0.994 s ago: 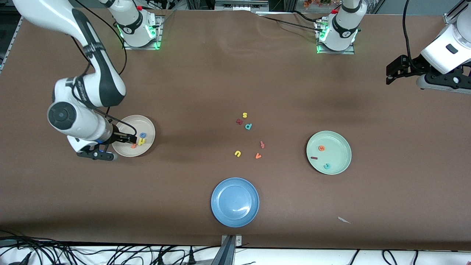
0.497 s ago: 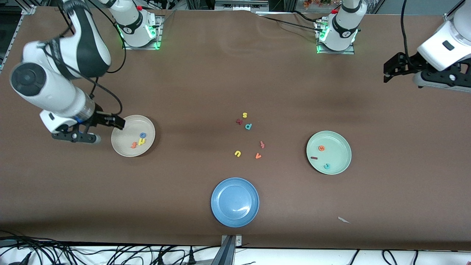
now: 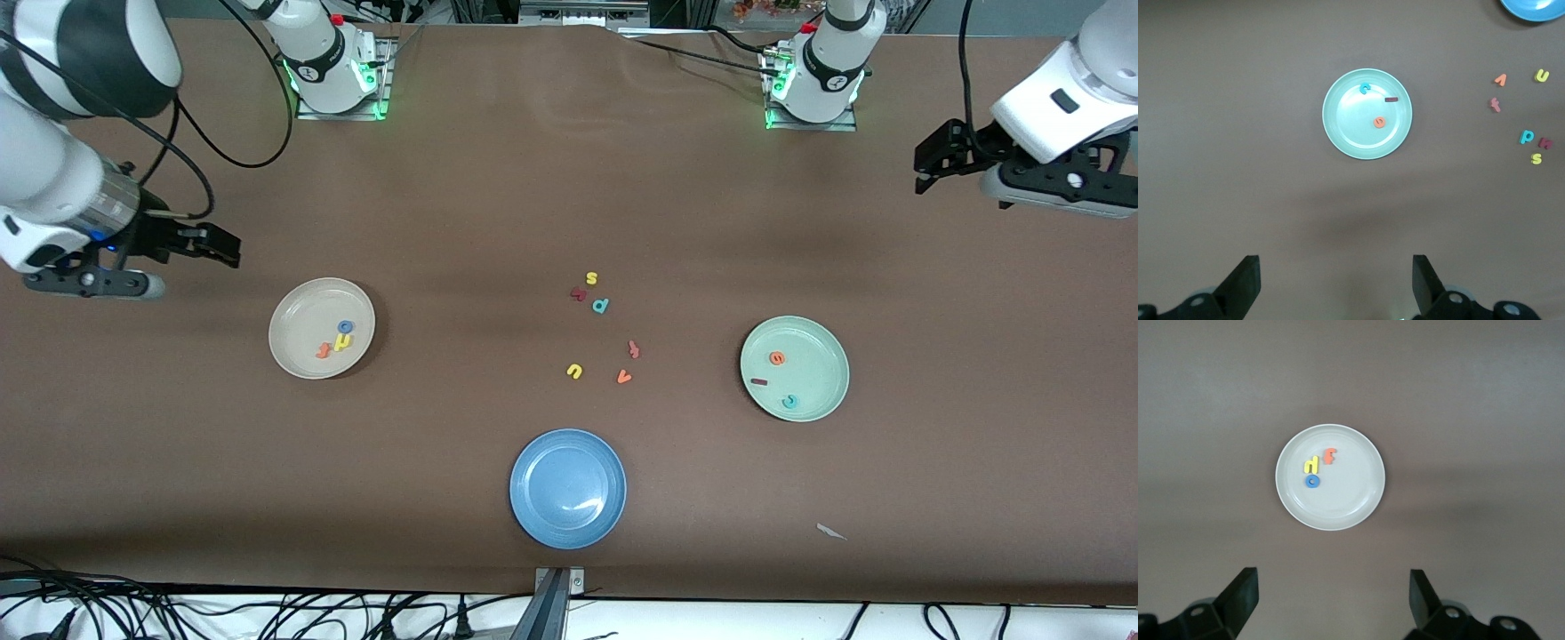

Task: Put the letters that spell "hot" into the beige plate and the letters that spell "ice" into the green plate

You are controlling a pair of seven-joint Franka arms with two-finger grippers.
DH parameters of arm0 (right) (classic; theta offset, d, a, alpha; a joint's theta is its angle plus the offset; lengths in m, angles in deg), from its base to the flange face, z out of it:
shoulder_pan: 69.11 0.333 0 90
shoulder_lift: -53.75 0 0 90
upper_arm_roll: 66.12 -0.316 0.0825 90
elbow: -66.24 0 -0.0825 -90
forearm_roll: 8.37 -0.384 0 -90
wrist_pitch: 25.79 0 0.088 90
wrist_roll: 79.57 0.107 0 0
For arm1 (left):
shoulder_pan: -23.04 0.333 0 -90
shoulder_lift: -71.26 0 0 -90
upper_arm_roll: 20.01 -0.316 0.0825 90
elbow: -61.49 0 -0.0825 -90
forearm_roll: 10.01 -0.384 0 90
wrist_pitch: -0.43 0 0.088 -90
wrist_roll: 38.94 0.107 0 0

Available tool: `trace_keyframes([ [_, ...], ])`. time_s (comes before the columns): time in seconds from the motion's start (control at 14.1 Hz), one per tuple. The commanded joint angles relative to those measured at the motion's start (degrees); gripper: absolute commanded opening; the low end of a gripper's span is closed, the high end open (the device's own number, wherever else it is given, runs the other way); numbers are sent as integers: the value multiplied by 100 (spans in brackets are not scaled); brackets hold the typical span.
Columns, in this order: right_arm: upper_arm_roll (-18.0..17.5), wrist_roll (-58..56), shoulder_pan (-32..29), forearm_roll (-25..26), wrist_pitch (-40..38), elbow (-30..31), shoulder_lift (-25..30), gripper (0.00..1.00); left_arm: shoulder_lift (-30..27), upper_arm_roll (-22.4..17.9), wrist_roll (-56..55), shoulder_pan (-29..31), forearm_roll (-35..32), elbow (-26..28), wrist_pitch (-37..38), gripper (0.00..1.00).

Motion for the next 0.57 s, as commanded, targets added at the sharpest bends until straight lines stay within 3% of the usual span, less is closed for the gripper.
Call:
trace_keyframes([
  [0.0, 98, -142, 28, -108, -306, -160, 99, 100, 215, -24, -12, 259, 333, -223, 89, 100],
  [0.21, 351, -142, 282, -108, -535, -361, 100, 100, 260, -33, -12, 435, 544, -293, 27, 100],
  [0.5, 379, -169, 283, -152, -659, -590, 3, 100, 373, -33, -29, 507, 518, -285, 27, 100],
])
